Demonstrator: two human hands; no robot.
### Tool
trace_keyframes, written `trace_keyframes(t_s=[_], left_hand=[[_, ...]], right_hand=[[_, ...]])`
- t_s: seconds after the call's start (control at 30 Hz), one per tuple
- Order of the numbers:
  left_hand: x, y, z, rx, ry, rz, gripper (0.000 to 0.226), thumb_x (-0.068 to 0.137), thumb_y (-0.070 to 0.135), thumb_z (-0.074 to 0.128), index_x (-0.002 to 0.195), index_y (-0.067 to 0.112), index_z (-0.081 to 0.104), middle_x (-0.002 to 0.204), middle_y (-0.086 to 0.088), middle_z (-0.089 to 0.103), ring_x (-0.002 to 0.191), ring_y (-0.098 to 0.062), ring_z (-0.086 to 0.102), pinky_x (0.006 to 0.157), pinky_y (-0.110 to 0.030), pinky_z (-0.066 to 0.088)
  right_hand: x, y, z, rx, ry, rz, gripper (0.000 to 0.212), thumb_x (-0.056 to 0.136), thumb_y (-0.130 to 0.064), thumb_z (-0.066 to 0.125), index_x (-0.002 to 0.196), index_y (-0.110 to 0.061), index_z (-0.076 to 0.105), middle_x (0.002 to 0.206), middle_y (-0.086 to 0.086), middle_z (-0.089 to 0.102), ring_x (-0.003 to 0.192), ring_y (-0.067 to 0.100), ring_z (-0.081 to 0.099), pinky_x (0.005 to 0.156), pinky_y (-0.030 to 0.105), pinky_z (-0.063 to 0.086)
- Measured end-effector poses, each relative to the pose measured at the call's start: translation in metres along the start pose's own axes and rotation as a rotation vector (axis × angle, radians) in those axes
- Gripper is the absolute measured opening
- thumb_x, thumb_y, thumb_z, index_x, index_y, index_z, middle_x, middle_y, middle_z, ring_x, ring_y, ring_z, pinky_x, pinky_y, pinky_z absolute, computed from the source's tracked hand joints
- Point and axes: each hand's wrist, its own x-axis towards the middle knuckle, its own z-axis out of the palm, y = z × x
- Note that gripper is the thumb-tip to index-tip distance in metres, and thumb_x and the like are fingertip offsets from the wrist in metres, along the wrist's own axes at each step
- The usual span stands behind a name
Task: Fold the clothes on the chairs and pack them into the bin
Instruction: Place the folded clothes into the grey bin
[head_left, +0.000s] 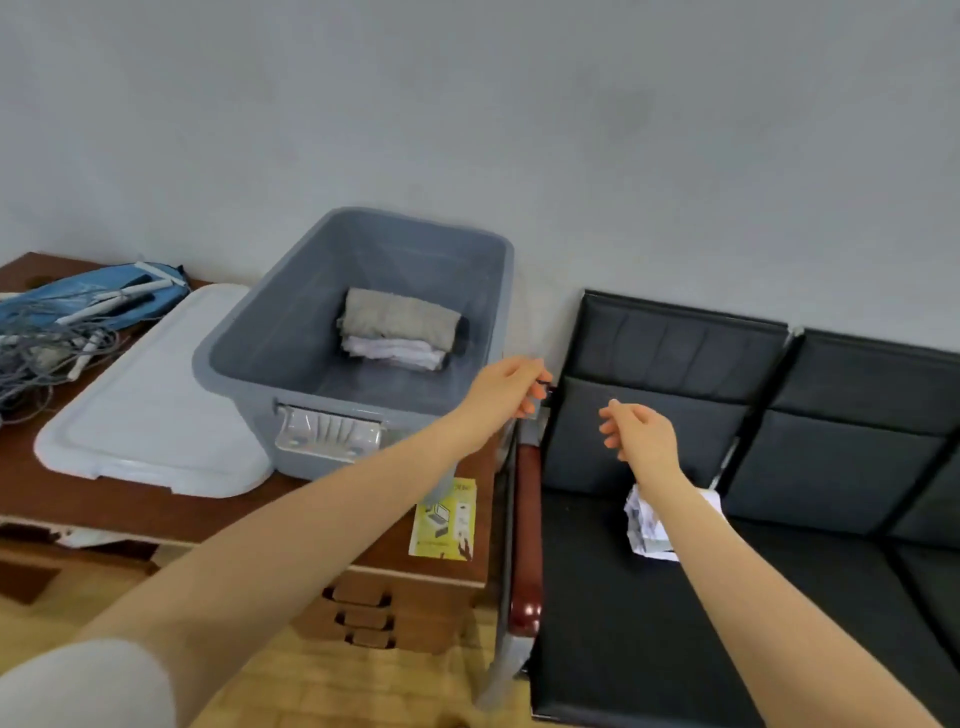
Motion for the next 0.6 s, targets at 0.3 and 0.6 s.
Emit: trace_keyframes(t_s=[0.3, 0.6], left_hand=[[0.007, -0.036, 0.173, 0.106, -0.148, -0.144, 0.027, 0.099, 0.029, 0.046, 0.081, 0.02, 0.063, 0.072, 0.003, 0.061, 0.056, -0.009, 0.052, 0.054, -0.019, 0.041], [0.041, -0.071, 0.416, 0.054, -0.146, -0.312, 0.026, 0.099, 0.031, 0.046, 0.096, 0.013, 0.064, 0.078, 0.0, 0.061, 0.064, -0.013, 0.054, 0.059, -0.022, 0.044]], right_hand=[[-0.016, 0.112, -0.159, 0.013, 0.155, 0.136, 0.024, 0.096, -0.027, 0.052, 0.08, -0.016, 0.066, 0.071, -0.001, 0.064, 0.061, 0.011, 0.056, 0.06, 0.025, 0.042], [0.019, 0.221, -0.364, 0.041, 0.204, 0.25, 0.024, 0.096, -0.031, 0.053, 0.08, -0.019, 0.066, 0.071, -0.001, 0.064, 0.06, 0.011, 0.056, 0.055, 0.023, 0.039]])
